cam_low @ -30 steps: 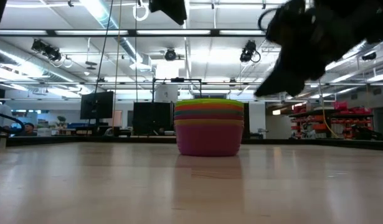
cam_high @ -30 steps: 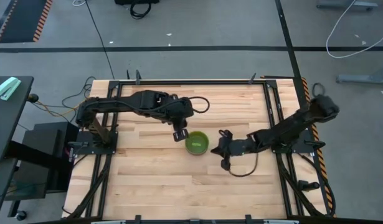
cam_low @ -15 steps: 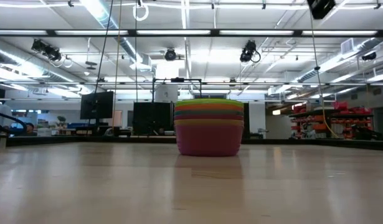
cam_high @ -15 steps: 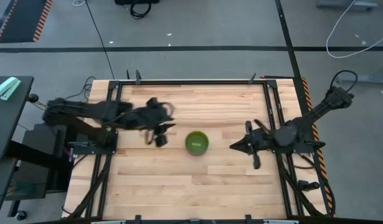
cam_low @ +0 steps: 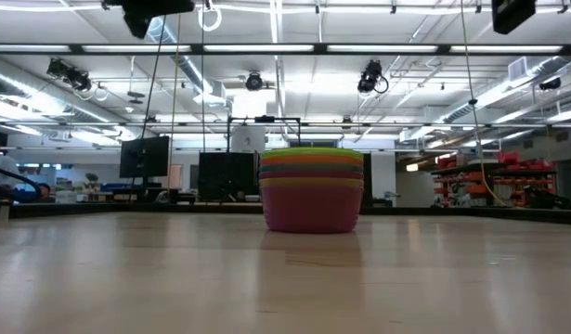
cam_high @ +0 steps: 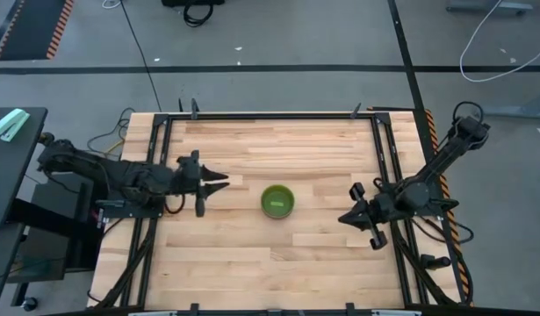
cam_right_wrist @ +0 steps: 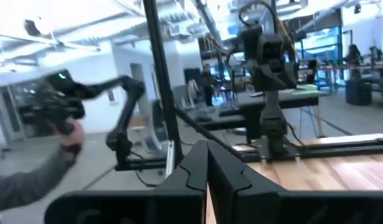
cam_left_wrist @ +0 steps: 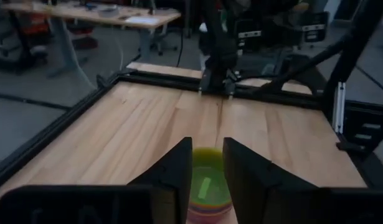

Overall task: Nest bowls inside each other
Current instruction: Return to Home Position

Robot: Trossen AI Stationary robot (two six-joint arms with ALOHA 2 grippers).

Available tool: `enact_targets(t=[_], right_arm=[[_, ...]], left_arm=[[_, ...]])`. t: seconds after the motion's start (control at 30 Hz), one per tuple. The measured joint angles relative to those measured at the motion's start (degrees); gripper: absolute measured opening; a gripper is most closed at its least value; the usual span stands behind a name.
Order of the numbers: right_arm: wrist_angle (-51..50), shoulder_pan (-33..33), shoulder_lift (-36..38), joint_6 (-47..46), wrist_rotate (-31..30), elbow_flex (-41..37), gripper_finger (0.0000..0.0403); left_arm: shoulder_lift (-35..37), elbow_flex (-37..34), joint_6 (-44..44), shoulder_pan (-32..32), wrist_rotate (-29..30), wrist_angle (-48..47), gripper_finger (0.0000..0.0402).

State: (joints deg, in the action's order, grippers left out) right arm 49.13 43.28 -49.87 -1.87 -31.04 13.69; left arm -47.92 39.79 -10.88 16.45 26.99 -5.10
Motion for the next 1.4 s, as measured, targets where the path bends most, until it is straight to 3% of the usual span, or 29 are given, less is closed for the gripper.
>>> enact_targets(t=[0.37,0.67,1.1,1.4], right_arm=[[18.6,1.2,-0.1,3.0,2.0,-9.9,0.0011],[27.3,1.1,0.3,11.2,4.0,-11.2,0.0011],[27.2,0.6,7.2,16.9,2.7,-11.3,0.0011],[19.1,0.7,16.4,18.2,1.7,-11.3,0.0006]], left_arm=[[8.0,-17.1,5.6,0.8,0.4,20.9,0.0094],[12.7,-25.8,7.1,0.4,1.6,28.8,0.0091],[18.8,-31.3,9.7,-0.6,1.9,33.3,0.0085],[23.5,-31.7,12.3,-0.6,1.9,34.1,0.0078]])
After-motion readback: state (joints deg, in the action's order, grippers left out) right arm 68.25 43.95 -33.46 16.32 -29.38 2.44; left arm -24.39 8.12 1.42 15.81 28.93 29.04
